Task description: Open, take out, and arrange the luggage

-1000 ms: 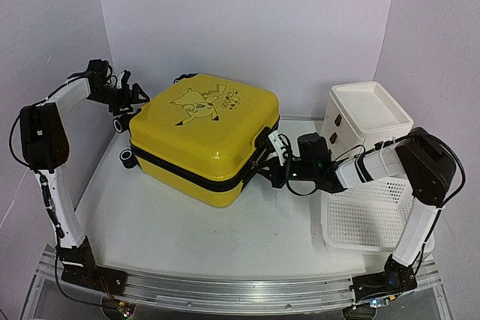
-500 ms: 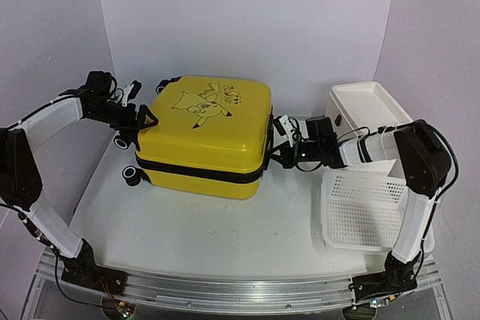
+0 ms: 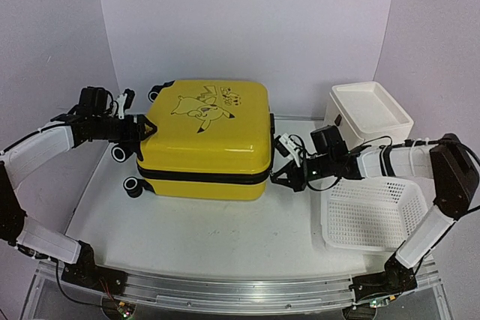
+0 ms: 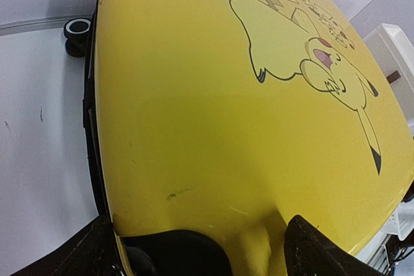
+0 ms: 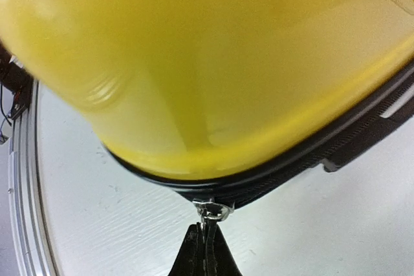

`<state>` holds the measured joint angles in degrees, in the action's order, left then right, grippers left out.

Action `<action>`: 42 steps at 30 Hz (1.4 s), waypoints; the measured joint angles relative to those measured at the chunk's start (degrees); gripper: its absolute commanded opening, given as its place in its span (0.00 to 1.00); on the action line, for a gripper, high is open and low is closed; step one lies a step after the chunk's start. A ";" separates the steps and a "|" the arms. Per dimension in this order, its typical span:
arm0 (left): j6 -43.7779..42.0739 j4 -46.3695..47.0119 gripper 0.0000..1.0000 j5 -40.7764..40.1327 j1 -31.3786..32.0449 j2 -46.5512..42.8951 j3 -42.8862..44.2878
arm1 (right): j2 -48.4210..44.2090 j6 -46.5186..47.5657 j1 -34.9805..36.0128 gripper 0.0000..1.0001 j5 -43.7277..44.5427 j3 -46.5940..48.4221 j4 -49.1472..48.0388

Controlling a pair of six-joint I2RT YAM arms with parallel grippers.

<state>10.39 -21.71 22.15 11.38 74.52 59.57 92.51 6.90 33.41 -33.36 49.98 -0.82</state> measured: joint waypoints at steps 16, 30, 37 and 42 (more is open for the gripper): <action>4.63 9.14 0.85 -4.98 0.24 -2.16 -5.40 | -0.35 -15.02 20.39 0.00 36.89 -5.05 -12.98; 11.78 11.82 0.91 -8.96 13.35 -7.06 -9.99 | 8.59 -10.12 1.75 0.00 30.80 6.12 -12.55; 17.44 15.74 0.85 -4.98 18.03 -4.26 -9.29 | 8.85 -12.26 2.56 0.00 28.17 7.13 -10.19; 20.17 16.83 0.83 -3.69 20.11 -0.68 -6.84 | 8.85 -15.28 8.83 0.00 32.24 6.45 -11.19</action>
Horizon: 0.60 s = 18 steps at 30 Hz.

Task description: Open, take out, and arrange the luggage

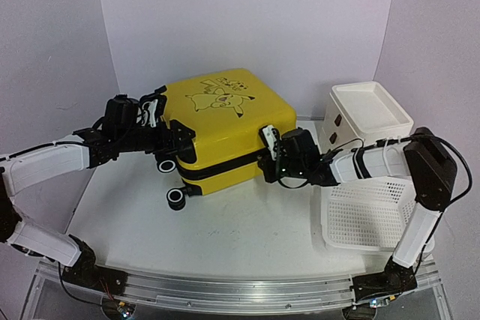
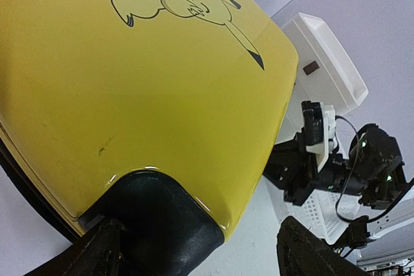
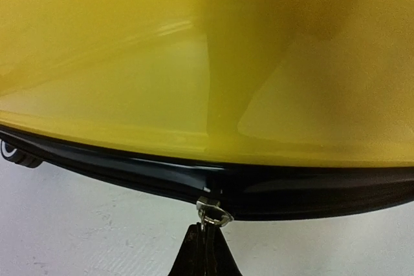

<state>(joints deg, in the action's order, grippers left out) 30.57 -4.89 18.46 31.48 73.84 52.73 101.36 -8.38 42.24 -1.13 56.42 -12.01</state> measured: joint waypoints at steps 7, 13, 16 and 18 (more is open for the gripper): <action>3.06 4.57 0.81 2.25 3.30 4.33 1.99 | 8.22 -1.51 11.30 0.00 0.74 5.86 -4.59; 4.17 5.11 0.87 -0.15 5.09 4.20 2.21 | 11.39 -1.68 14.32 0.00 -0.63 8.79 -5.86; 2.01 3.54 0.93 -0.02 4.92 3.32 2.38 | 10.97 -0.94 13.62 0.00 -2.54 7.32 -7.45; -0.92 -3.21 0.94 0.72 3.41 2.67 4.63 | 9.81 -0.24 12.44 0.00 -5.05 5.51 -8.39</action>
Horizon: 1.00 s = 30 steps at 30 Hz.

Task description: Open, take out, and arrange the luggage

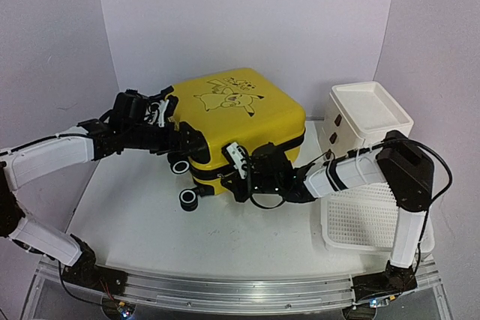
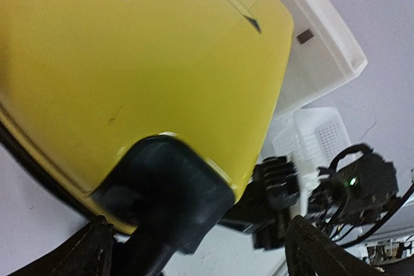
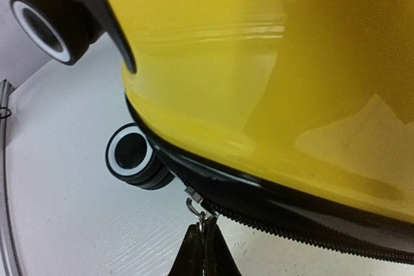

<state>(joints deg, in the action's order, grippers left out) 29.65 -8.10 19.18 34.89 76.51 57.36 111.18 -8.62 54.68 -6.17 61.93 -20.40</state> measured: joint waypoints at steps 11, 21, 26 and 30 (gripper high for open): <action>-12.33 -23.82 0.99 1.86 -26.05 15.15 31.34 | -7.13 6.08 -8.09 0.00 -20.00 -5.77 5.60; -21.79 -24.41 0.97 13.09 -29.90 43.17 54.49 | -8.74 6.73 -10.75 0.00 -22.56 -7.26 6.86; -25.09 -24.83 0.83 20.98 -31.12 44.68 55.54 | -8.74 7.19 -11.15 0.00 -23.06 -7.26 6.93; -26.36 -21.59 0.67 24.44 -31.32 43.25 50.82 | -8.74 8.11 -11.76 0.00 -23.54 -7.21 7.13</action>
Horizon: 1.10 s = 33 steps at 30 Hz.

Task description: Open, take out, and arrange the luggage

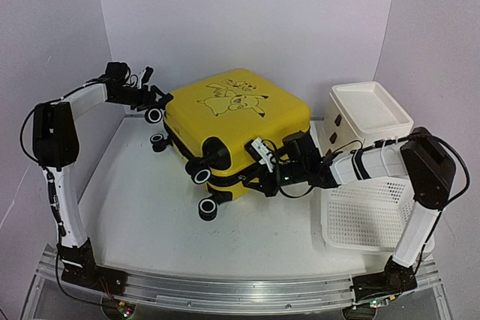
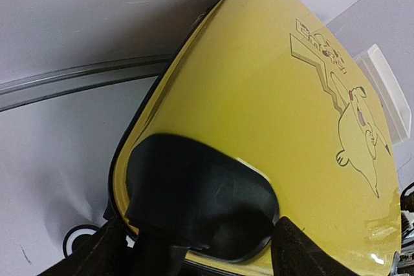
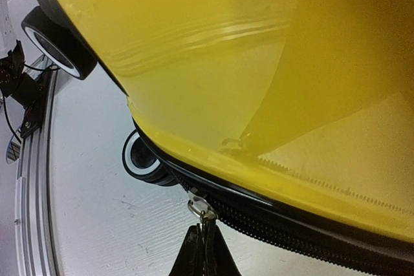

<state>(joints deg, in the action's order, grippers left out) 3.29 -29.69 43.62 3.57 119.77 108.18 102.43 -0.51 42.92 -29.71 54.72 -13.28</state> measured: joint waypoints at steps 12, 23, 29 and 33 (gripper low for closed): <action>3.98 8.50 0.39 -10.62 -1.22 -18.56 -26.49 | 1.01 7.85 -4.96 0.00 -4.52 4.11 7.32; 16.31 17.18 0.32 -15.82 -2.78 -42.14 -52.65 | 6.10 4.37 -8.81 0.00 -1.95 11.78 11.30; 22.32 20.48 0.31 -18.84 -2.21 -49.59 -60.08 | 5.40 -4.52 -4.98 0.00 10.67 8.83 4.52; 23.45 20.70 0.29 -19.85 -1.90 -49.90 -60.35 | 4.44 -10.99 -1.40 0.00 20.55 3.93 -3.58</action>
<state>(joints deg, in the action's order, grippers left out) 26.74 -8.99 23.77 1.67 69.87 47.83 106.87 -11.51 41.52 -9.17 58.65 -16.86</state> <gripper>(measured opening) 0.325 0.005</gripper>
